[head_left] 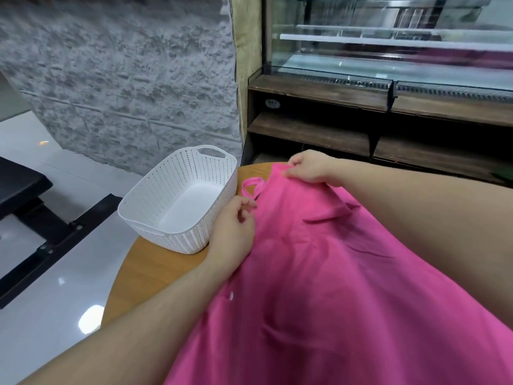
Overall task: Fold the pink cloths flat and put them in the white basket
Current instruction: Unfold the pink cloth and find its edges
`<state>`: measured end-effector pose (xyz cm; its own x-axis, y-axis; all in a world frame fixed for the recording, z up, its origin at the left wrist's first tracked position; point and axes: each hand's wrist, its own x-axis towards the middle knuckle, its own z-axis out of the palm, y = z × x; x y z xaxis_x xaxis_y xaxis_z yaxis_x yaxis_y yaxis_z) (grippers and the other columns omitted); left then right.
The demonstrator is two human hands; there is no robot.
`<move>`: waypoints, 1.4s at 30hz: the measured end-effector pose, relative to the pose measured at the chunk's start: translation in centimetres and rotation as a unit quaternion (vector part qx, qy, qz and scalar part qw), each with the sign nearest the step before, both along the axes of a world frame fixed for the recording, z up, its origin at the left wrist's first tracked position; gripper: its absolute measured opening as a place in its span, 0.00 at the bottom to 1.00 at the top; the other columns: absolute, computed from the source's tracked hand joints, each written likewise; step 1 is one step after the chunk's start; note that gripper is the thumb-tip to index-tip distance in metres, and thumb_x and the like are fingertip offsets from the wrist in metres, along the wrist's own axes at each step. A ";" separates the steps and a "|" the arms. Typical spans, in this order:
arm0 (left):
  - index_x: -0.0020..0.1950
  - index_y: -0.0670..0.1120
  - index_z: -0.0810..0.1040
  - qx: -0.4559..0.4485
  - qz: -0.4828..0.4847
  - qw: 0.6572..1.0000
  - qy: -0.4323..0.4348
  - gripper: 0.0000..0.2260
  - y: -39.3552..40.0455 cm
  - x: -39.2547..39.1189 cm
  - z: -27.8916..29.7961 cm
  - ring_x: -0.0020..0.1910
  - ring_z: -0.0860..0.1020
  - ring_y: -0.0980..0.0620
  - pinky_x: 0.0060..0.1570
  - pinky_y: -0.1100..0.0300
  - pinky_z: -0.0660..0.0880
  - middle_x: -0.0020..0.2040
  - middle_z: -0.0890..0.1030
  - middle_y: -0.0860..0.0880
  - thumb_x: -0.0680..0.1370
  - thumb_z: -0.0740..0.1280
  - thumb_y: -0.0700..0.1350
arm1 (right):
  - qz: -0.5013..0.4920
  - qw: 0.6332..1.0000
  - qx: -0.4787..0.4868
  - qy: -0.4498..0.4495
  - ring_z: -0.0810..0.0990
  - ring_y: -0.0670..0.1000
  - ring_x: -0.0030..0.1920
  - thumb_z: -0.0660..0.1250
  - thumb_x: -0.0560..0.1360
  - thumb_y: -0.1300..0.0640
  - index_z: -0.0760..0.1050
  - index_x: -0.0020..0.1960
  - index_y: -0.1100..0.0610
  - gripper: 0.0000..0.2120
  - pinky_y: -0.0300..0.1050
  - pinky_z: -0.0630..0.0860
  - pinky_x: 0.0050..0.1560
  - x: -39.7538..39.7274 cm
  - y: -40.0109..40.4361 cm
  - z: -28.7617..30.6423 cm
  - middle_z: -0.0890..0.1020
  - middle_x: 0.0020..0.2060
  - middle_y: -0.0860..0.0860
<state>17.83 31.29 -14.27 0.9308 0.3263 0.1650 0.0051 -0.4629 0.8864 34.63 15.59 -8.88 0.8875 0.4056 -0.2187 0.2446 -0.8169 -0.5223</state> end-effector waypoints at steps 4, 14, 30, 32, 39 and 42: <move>0.58 0.52 0.74 -0.129 0.025 0.976 0.172 0.11 -0.2 -1.1 0.7 0.41 0.78 0.55 0.43 0.59 0.74 0.45 0.79 0.51 0.77 0.68 0.43 | -0.011 0.992 -0.060 -0.108 0.79 0.52 0.50 0.65 0.79 0.45 0.74 0.38 0.47 0.12 0.46 0.76 0.51 1.3 1.5 -1.7 0.80 0.46 0.47; 0.31 0.48 0.74 -0.313 -0.123 0.859 0.387 0.16 2.3 -7.6 3.4 0.21 0.70 0.56 0.21 0.67 0.68 0.26 0.72 0.51 0.80 0.67 0.44 | -0.003 0.969 -0.114 -0.218 0.79 0.62 0.51 0.55 0.82 0.48 0.69 0.56 0.51 0.08 0.48 0.69 0.43 1.6 3.3 -6.5 0.81 0.51 0.56; 0.42 0.47 0.75 -0.121 -0.028 0.952 0.278 0.08 2.5 -6.7 2.8 0.39 0.77 0.48 0.45 0.54 0.75 0.40 0.81 0.44 0.81 0.66 0.45 | -0.041 0.954 -0.156 -0.253 0.73 0.56 0.60 0.60 0.75 0.59 0.72 0.62 0.48 0.16 0.56 0.64 0.57 -3.5 1.6 -1.7 0.80 0.55 0.51; 0.38 0.48 0.72 -0.045 -0.006 0.966 0.255 0.12 2.6 -5.6 2.8 0.35 0.74 0.50 0.38 0.59 0.70 0.35 0.77 0.48 0.81 0.66 0.46 | -0.054 0.946 -0.163 -0.275 0.73 0.56 0.59 0.60 0.76 0.60 0.75 0.58 0.45 0.15 0.55 0.64 0.57 -3.7 1.0 -1.2 0.81 0.53 0.50; 0.38 0.49 0.71 -0.055 0.026 0.970 0.237 0.11 2.6 -6.1 2.2 0.32 0.70 0.52 0.33 0.60 0.66 0.33 0.75 0.50 0.79 0.67 0.47 | -0.064 0.932 -0.201 -0.295 0.71 0.55 0.59 0.60 0.78 0.58 0.81 0.53 0.41 0.16 0.55 0.64 0.57 -3.2 0.8 -1.1 0.79 0.56 0.47; 0.38 0.49 0.72 -0.053 0.032 0.969 0.240 0.10 3.2 -6.8 1.5 0.32 0.72 0.53 0.33 0.61 0.67 0.33 0.76 0.51 0.78 0.68 0.46 | -0.054 0.917 -0.240 -0.315 0.71 0.55 0.58 0.59 0.78 0.59 0.79 0.59 0.46 0.16 0.55 0.64 0.57 -2.7 1.2 -1.9 0.77 0.57 0.49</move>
